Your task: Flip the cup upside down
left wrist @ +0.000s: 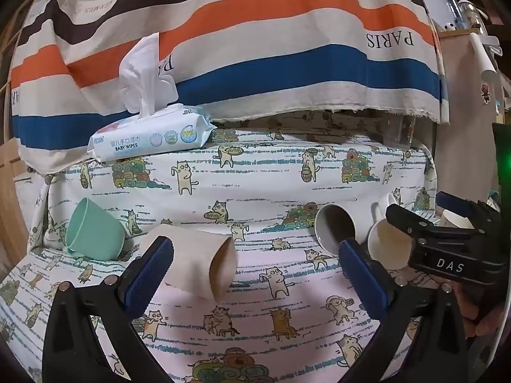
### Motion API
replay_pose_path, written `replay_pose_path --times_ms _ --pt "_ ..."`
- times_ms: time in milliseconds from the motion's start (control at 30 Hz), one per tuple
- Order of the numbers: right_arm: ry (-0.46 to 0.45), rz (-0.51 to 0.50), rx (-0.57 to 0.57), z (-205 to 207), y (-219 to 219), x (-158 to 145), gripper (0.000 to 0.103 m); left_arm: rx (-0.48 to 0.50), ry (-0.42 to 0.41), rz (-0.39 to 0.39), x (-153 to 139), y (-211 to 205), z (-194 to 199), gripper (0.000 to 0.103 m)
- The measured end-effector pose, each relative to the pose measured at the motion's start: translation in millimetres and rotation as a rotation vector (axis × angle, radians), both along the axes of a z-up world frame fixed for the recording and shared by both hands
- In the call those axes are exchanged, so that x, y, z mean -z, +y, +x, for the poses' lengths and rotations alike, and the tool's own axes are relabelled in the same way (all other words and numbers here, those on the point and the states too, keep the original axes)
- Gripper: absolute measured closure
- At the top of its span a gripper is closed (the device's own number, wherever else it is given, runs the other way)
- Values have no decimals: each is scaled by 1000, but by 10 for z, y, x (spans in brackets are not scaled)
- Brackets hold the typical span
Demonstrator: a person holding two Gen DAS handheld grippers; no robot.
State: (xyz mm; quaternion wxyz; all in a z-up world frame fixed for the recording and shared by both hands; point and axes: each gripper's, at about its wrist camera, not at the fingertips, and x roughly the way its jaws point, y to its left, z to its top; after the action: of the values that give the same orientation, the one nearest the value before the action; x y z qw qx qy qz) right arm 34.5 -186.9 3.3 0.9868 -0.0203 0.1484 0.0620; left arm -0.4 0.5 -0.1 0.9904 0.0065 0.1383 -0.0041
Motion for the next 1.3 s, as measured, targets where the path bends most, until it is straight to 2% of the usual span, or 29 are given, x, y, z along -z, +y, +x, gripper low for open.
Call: replay_pose_path --times_ms 33,67,100,367,500,1300 --pt "-2 2 1 -32 20 0 1 -1 1 0 -1 -1 -6 0" --pt "50 24 -2 4 3 1 1 -2 1 0 -2 -4 -17 0" --pt "51 30 -3 2 1 5 1 -4 0 2 -4 -10 -32 0" --pt "36 11 -9 42 -12 -6 1 4 18 7 22 -2 2 0" --pt "35 15 -2 39 -9 6 1 -10 27 -18 11 37 21 0" --pt "21 -5 -10 22 4 -4 1 -9 16 -10 0 39 -3 0"
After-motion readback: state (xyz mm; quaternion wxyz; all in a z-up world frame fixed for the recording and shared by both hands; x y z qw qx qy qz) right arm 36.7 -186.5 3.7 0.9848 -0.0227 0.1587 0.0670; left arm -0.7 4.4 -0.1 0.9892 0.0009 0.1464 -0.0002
